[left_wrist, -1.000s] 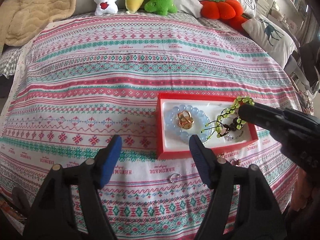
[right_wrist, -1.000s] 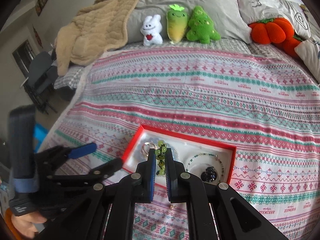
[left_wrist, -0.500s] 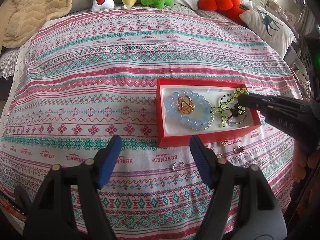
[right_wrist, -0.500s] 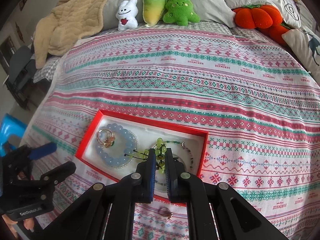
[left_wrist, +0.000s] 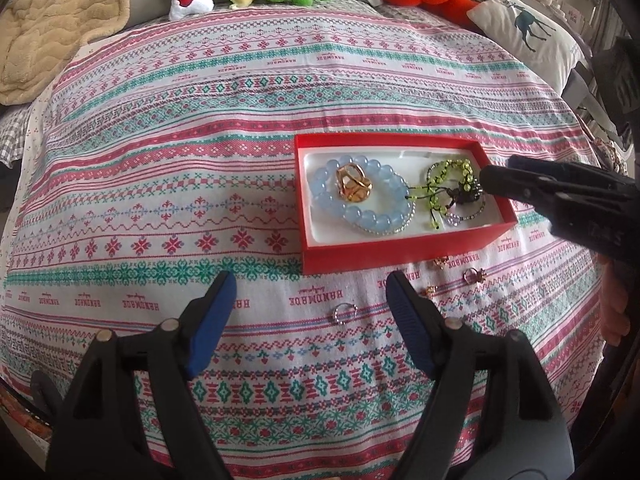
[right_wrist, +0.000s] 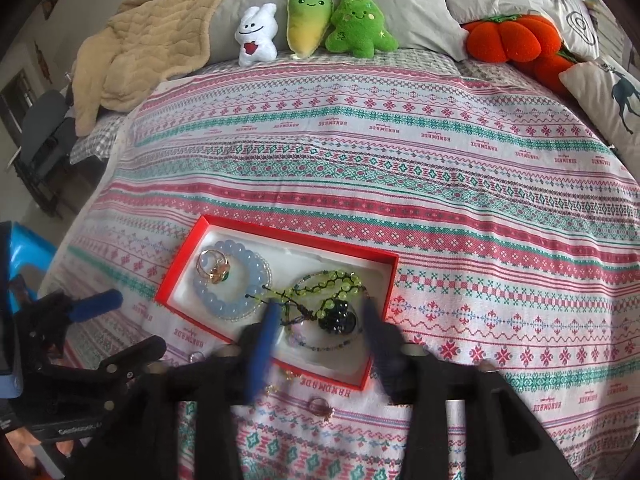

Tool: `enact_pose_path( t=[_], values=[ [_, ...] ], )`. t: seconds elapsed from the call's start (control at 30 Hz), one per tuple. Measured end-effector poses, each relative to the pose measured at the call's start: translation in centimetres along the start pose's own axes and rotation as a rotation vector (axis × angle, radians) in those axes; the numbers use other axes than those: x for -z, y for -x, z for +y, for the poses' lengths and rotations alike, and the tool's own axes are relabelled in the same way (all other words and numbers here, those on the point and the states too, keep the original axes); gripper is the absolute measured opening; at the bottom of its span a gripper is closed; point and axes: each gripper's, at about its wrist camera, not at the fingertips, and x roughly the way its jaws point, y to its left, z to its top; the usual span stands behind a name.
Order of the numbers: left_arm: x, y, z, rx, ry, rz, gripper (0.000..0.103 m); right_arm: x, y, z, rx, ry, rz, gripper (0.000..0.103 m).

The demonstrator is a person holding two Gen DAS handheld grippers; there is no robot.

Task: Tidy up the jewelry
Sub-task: 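Move the left tool to a small gold earring on the cover and grasp it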

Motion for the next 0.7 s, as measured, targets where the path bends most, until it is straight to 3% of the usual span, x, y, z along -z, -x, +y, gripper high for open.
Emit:
enact_pose_path(
  t=[0.27,0.7],
  values=[
    [1.0,-0.5,-0.3,0.018,-0.015,0.032,0.079,2.3,2.0,0.4,0.014,0.074,-0.022,0.071],
    [4.5,-2.6,-0.4,-0.025,-0.097,0.108,0.081,6.3,0.7,0.1,0.056,0.137,0.053,0.072]
  ],
)
